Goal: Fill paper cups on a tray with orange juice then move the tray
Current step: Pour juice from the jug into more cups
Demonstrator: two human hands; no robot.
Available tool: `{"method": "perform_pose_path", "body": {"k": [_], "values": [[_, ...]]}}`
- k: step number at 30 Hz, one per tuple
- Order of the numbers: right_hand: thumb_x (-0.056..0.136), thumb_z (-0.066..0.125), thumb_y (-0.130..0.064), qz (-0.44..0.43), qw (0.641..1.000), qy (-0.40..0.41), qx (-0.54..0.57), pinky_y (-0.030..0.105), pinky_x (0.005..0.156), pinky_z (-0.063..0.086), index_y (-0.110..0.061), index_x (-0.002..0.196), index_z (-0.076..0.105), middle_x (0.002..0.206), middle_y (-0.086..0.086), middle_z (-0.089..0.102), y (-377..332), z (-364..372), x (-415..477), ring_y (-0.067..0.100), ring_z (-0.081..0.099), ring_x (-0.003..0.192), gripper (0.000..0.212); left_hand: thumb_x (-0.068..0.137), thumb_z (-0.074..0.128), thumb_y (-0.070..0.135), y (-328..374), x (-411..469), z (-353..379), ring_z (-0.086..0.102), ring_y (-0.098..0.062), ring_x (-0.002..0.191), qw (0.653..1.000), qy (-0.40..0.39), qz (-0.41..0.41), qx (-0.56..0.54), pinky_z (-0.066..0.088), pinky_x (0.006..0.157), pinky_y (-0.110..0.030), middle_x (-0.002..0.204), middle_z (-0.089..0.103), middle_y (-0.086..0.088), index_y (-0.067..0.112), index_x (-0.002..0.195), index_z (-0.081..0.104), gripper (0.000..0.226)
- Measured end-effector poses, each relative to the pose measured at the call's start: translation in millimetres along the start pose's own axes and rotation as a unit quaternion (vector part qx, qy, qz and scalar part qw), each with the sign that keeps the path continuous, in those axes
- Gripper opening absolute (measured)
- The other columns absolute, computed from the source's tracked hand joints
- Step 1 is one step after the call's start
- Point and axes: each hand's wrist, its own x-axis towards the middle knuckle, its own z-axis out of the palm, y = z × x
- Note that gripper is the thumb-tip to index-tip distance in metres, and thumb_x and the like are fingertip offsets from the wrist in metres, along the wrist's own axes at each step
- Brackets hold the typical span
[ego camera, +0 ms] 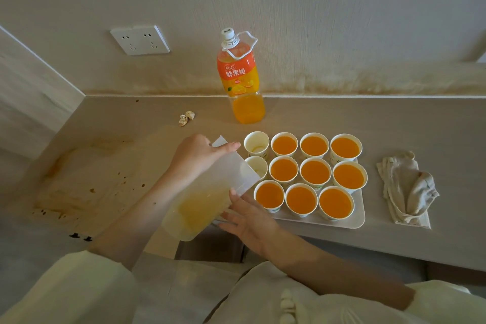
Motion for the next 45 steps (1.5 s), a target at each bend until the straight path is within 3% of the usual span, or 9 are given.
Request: {"method": "perform_pose_path", "body": {"k": [4,8,20,29,34,39,45], "values": [[0.075,0.074,-0.048,0.0,1.0,-0.012,0.002,0.057,0.109,0.036,-0.032,0.142,0.038,0.141,0.002,0.052,-2,-1,1,0.03,0.05,0.129,0.078,0.067,0.065,0.072,3,3,0,0.017,-0.013,0.043,1.0,0.0,-0.002,0.011,0.013,0.048,-0.029,0.049,0.016,0.005,0.018,0.052,0.019,0.073],[0.08,0.068,-0.044,0.002,1.0,-0.009,0.024,0.054,0.109,0.038,-0.028,0.141,0.041,0.14,0.003,0.054,-5,2,0,0.03,0.052,0.128,0.068,0.067,0.065,0.072,5,7,1,0.016,-0.014,0.044,1.0,-0.002,0.006,0.025,0.013,0.048,-0.029,0.049,0.015,0.004,0.018,0.053,0.018,0.073],[0.086,0.062,-0.039,0.006,0.998,-0.011,0.063,0.039,0.095,0.052,-0.025,0.139,0.044,0.136,0.005,0.058,-13,12,-3,0.028,0.056,0.124,0.057,0.068,0.061,0.075,15,14,0,0.017,-0.014,0.043,0.997,-0.012,0.013,0.079,0.013,0.047,-0.029,0.047,0.015,0.003,0.018,0.051,0.017,0.074],[0.09,0.06,-0.037,0.008,0.998,-0.01,0.069,0.037,0.091,0.053,-0.026,0.136,0.045,0.136,0.004,0.058,-14,13,-5,0.027,0.056,0.123,0.05,0.067,0.061,0.075,14,15,1,0.017,-0.014,0.045,0.997,-0.008,0.013,0.08,0.013,0.048,-0.029,0.049,0.016,0.003,0.017,0.053,0.018,0.074],[0.086,0.063,-0.038,0.01,0.998,-0.011,0.068,0.039,0.095,0.051,-0.025,0.138,0.043,0.137,0.005,0.056,-14,11,-4,0.029,0.054,0.125,0.057,0.068,0.061,0.074,13,14,0,0.017,-0.015,0.045,0.996,-0.007,0.014,0.084,0.013,0.048,-0.029,0.049,0.015,0.003,0.017,0.052,0.017,0.074],[0.085,0.063,-0.039,0.012,0.998,-0.018,0.06,0.047,0.107,0.041,-0.027,0.14,0.041,0.142,0.004,0.052,-13,10,-3,0.031,0.048,0.131,0.06,0.068,0.061,0.074,13,14,1,0.017,-0.014,0.044,0.997,-0.011,0.012,0.08,0.014,0.048,-0.029,0.048,0.016,0.003,0.017,0.052,0.018,0.074],[0.091,0.059,-0.035,0.005,0.997,-0.026,0.07,0.047,0.107,0.042,-0.027,0.136,0.043,0.14,0.005,0.053,-12,11,-3,0.031,0.049,0.13,0.049,0.069,0.061,0.073,14,12,-2,0.018,-0.014,0.044,0.996,-0.004,0.01,0.084,0.015,0.047,-0.029,0.048,0.017,0.003,0.017,0.052,0.019,0.073]]}}
